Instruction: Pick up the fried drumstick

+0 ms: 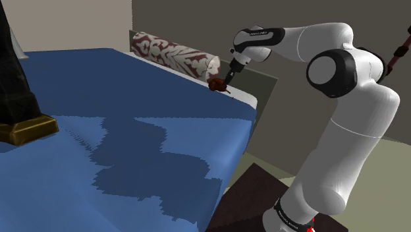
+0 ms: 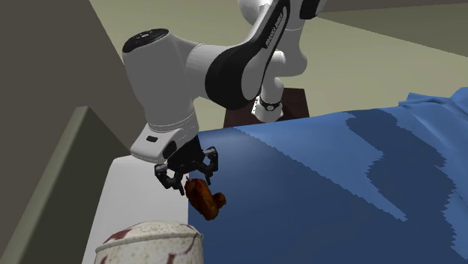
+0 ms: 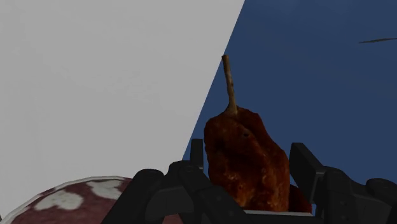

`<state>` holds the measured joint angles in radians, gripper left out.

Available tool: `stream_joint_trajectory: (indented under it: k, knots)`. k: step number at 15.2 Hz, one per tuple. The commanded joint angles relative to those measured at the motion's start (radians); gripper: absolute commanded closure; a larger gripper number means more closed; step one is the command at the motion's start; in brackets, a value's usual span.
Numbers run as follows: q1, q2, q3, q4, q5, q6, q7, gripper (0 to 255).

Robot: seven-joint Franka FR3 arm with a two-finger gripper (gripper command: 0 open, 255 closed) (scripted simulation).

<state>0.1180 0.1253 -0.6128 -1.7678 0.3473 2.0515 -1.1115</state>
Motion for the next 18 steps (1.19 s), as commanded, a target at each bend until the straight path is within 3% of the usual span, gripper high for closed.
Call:
stream_joint_trajectory:
  k: [1,18]
  knots:
    - [0.0,0.005,0.001,0.003,0.003,-0.001,-0.001,255]
    - [-0.012,0.006,-0.008,0.206,-0.018,-0.198,0.05,255]
